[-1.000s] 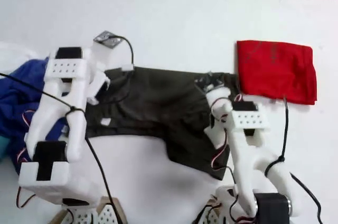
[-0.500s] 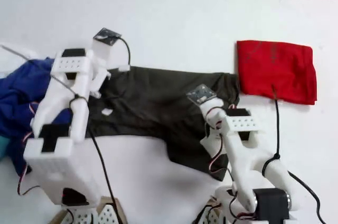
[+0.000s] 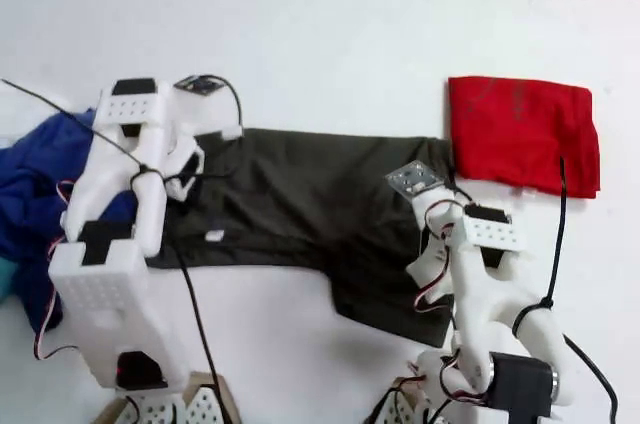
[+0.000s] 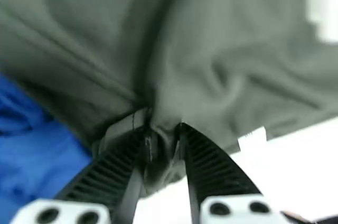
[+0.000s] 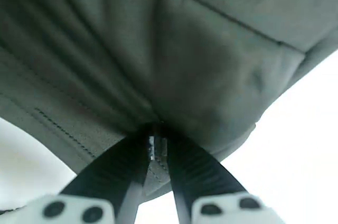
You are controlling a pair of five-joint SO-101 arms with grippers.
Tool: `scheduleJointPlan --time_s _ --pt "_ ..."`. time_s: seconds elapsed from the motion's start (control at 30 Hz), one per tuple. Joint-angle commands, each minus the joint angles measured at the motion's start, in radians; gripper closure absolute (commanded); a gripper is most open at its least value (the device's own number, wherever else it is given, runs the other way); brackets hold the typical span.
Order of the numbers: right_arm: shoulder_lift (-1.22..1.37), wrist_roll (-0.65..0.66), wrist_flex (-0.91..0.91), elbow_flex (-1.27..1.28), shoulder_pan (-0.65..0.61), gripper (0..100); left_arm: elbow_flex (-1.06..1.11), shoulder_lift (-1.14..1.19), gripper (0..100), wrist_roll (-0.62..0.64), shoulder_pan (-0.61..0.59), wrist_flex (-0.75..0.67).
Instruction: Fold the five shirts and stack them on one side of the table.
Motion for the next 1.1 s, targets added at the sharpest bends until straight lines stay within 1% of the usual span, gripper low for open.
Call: scheduleJointPlan --time_s 0.0,0.17,0.27,0.33,0.43,0.5,0.53,0.6,0.67,0.8,0.97,1.07 --pt "0.007 0.011 0.015 -0.032 0.036 98.0 -0.021 -0.140 90 -0.005 -0.009 0.104" --pt "-0.059 0.002 0.117 -0.124 0.036 97.9 -0.012 -0.284 87 -0.006 0.008 0.195" --pt "-0.174 0.002 0.153 -0.146 0.036 97.9 0.022 -0.325 85 -0.014 0.003 0.175" --pt "-0.255 0.000 0.170 -0.140 0.036 97.9 0.071 -0.315 86 -0.020 0.003 0.092" --pt "-0.354 -0.015 0.188 -0.107 0.036 97.9 0.199 -0.265 86 -0.020 0.003 -0.140" --pt "-0.401 -0.017 0.185 -0.068 0.036 97.9 0.282 -0.221 86 -0.020 0.008 -0.252" --pt "-0.421 -0.015 0.183 -0.048 0.036 97.9 0.314 -0.201 86 -0.020 0.009 -0.285" --pt "-0.444 -0.012 0.182 -0.014 0.036 97.9 0.366 -0.175 86 -0.018 0.009 -0.308" --pt "-0.453 -0.011 0.176 0.015 0.036 97.9 0.406 -0.172 86 -0.025 0.009 -0.295" --pt "-0.453 -0.011 0.107 0.078 0.036 97.9 0.433 -0.192 86 -0.028 0.005 -0.183" --pt "-0.453 -0.011 0.077 0.104 0.035 97.9 0.433 -0.371 86 -0.028 0.008 -0.060" --pt "-0.453 -0.018 0.079 0.104 0.007 97.9 0.441 -0.489 86 -0.028 0.006 -0.014"
